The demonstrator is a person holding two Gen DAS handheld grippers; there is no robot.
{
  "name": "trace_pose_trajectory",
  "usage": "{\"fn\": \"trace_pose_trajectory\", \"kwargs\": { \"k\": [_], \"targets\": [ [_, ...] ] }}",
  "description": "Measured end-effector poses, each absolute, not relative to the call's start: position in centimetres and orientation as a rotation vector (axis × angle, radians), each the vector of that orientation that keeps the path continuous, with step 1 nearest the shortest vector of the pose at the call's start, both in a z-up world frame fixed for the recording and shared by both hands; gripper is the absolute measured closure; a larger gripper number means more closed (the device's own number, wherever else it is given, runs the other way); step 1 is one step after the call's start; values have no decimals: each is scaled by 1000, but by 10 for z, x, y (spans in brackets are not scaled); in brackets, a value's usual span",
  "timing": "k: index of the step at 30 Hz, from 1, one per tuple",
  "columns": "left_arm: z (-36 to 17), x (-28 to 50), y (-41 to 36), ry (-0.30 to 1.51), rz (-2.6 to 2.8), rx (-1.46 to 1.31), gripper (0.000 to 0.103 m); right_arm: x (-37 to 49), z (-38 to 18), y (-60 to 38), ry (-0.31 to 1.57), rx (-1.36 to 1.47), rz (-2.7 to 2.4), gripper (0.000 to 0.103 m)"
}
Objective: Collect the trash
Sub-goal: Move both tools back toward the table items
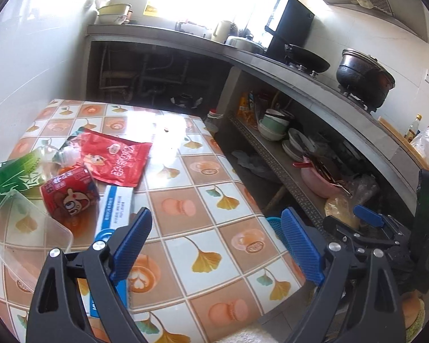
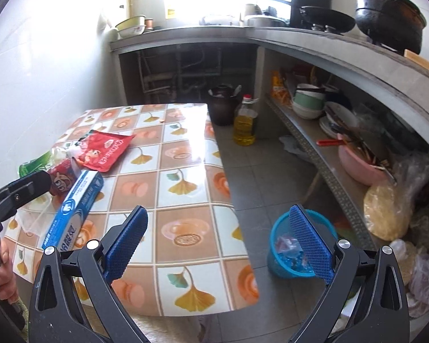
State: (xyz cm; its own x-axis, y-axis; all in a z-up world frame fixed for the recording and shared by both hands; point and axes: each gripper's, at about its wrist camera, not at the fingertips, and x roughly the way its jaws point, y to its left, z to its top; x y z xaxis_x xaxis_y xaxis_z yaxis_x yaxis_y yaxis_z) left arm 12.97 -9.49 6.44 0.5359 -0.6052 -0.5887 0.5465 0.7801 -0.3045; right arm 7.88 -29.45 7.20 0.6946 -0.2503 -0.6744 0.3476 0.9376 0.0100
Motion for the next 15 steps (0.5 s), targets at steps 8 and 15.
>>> {"fn": "trace_pose_trajectory", "kwargs": {
  "k": [8, 15],
  "targets": [
    [49, 132, -55, 703, -618, -77, 14, 97, 71, -293, 725, 188, -223, 8],
    [29, 127, -9, 693, -517, -87, 14, 118, 63, -287, 753, 262, -81, 8]
  ]
}}
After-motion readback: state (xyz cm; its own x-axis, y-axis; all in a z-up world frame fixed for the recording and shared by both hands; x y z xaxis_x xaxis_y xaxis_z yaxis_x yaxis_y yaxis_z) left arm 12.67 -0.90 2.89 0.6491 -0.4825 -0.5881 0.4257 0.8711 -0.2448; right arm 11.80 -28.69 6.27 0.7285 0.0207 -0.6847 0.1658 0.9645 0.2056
